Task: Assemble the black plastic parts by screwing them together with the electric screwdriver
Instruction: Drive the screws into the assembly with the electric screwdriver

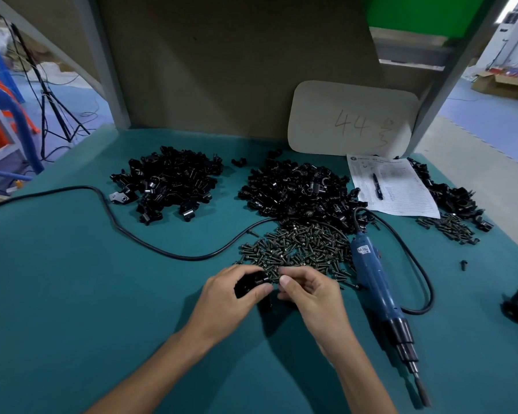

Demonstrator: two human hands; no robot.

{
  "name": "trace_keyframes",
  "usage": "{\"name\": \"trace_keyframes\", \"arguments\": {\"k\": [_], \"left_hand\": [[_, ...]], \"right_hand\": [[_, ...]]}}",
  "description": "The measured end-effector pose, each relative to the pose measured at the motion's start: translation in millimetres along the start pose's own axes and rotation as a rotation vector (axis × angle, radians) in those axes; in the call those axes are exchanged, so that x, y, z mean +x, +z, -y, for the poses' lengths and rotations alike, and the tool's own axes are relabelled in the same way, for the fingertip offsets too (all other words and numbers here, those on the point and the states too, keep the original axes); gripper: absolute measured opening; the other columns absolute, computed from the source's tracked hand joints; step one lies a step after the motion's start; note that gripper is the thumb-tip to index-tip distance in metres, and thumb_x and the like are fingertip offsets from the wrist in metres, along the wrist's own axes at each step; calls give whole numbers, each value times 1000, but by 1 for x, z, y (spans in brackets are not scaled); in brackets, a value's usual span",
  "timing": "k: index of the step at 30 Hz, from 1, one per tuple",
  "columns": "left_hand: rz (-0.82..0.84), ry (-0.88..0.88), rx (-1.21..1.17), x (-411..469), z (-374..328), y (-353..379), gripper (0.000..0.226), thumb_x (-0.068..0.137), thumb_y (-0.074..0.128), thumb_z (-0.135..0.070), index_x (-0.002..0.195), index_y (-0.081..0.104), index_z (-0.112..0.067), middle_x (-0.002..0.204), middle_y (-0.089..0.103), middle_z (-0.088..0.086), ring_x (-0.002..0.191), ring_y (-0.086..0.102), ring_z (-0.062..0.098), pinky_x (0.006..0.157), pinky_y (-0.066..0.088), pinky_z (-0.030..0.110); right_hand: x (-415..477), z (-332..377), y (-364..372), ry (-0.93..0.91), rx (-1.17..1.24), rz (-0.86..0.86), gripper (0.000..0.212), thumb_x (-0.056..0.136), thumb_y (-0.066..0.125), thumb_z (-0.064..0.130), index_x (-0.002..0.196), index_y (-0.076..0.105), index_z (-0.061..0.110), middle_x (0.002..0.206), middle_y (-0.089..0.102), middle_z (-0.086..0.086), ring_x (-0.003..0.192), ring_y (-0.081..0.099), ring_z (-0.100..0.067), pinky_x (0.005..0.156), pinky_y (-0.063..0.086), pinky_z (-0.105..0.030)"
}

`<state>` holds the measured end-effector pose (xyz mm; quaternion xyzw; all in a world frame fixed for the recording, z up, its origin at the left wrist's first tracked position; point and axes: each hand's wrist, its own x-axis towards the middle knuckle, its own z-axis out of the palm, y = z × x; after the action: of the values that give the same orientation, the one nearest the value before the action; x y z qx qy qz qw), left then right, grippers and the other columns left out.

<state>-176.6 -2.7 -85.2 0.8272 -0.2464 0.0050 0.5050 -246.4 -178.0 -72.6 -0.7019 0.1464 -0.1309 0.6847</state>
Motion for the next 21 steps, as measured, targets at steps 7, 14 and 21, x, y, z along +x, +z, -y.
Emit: {"name": "trace_keyframes", "arguments": {"k": [7, 14, 21], "left_hand": [[1, -4, -19, -1, -1, 1, 33, 84, 75, -54, 110, 72, -35, 104, 69, -26, 101, 64, 2, 87, 53, 29], [5, 0, -26, -2, -2, -1, 35, 83, 74, -55, 111, 73, -34, 102, 70, -23, 100, 65, 2, 86, 53, 28], [53, 84, 92, -2, -3, 0, 31, 87, 75, -47, 113, 71, -31, 102, 66, -25, 100, 60, -1, 84, 44, 14]], "right_hand": [[-1, -1, 1, -15, 28, -52, 13, 96, 70, 10, 102, 77, 19, 88, 78, -5, 82, 76, -19, 79, 61, -30], [-4, 3, 1, -33, -61, 46, 18, 96, 71, 8, 100, 77, 24, 93, 78, 2, 82, 76, -19, 75, 59, -24], [1, 9, -3, -28, -139, 188, 24, 97, 67, 5, 106, 78, 24, 103, 79, 7, 100, 74, -10, 87, 57, -23]]}}
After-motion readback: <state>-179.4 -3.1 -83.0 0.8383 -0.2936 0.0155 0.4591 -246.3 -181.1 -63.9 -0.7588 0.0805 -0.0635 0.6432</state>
